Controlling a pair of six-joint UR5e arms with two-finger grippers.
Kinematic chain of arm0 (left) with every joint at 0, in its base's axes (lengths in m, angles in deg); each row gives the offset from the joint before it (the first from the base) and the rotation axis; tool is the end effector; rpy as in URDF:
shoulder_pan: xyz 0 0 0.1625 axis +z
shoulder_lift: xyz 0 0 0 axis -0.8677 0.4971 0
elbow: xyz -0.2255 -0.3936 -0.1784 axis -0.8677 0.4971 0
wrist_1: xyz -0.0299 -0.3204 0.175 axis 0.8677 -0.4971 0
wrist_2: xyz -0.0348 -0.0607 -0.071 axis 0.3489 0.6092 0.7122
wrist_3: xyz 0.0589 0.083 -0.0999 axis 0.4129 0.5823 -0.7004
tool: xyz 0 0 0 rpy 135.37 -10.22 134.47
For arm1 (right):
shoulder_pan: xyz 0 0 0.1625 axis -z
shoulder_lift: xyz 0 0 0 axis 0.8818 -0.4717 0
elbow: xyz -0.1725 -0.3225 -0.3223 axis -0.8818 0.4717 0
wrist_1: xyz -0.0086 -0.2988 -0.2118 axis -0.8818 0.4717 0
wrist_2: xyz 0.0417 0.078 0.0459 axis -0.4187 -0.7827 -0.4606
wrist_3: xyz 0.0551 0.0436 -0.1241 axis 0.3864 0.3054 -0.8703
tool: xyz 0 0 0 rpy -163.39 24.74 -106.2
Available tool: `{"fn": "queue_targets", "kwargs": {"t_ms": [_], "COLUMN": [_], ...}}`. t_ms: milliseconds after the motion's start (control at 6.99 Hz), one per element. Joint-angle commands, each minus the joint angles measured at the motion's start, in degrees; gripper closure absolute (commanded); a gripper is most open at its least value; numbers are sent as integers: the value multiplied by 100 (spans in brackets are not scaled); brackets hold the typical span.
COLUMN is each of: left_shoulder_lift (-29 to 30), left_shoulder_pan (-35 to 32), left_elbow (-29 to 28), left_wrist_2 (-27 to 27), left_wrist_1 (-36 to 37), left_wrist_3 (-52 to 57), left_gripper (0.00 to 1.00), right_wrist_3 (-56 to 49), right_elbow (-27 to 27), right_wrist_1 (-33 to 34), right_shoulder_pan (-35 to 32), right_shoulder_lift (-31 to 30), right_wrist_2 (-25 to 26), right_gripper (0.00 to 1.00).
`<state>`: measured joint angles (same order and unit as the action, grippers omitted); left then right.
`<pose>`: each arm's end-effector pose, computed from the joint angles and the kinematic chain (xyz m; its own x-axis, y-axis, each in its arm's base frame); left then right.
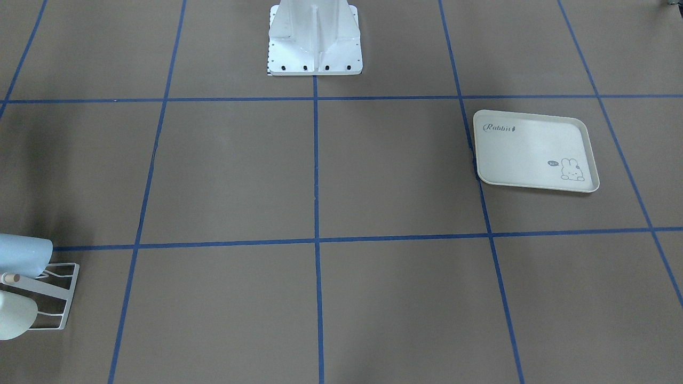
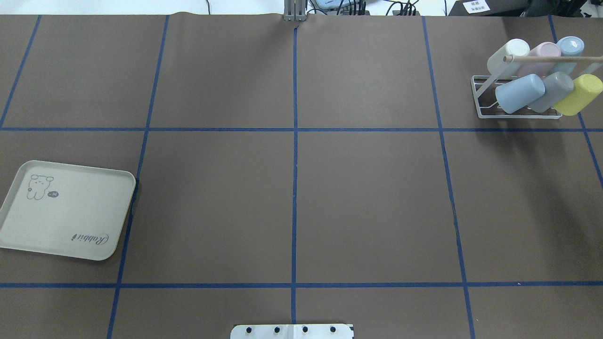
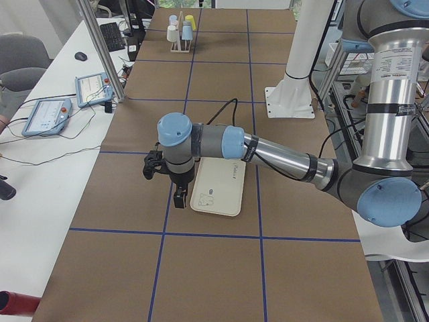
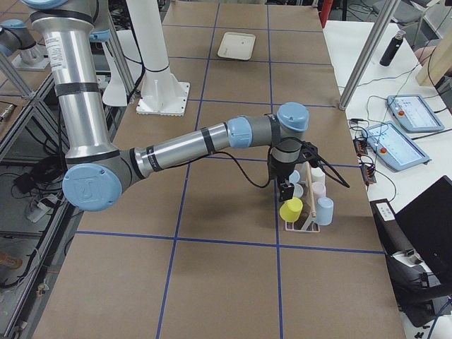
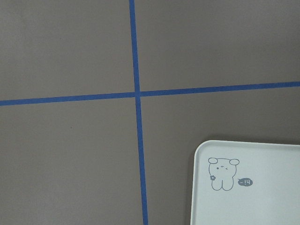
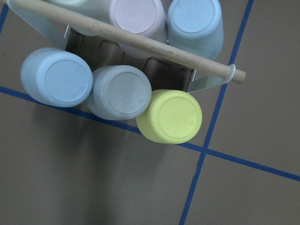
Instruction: Transfer IKEA cup to right arm and place on rack
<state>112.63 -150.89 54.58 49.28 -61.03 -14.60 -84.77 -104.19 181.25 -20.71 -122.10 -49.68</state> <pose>-0.0372 -0.4384 0.6393 0.7027 0.0905 -0.7057 -0.0329 0.9949 0.0949 -0.0219 -0.5146 0.6207 0.7493 -0.2885 0.5961 0.2051 0.9570 0.2053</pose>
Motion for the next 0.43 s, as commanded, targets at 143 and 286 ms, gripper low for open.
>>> {"fn": "queue_targets", "kwargs": {"t_ms": [143, 286], "left_shoulder_lift": [-142, -264], "left_shoulder_pan": [-10, -10], "left_elbow": [172, 356], "left_wrist_2": [-15, -7], "left_wrist_1": [-47, -47], "left_wrist_3": [45, 54], "left_gripper": [0, 0], "right_wrist_3": [2, -7], "right_elbow": [-316, -281], "right_wrist_1": [-190, -278], "right_shoulder_pan": [4, 4], "right_shoulder_lift": [-435, -489], "right_wrist_2": [-139, -139], "right_gripper": [0, 0]}}
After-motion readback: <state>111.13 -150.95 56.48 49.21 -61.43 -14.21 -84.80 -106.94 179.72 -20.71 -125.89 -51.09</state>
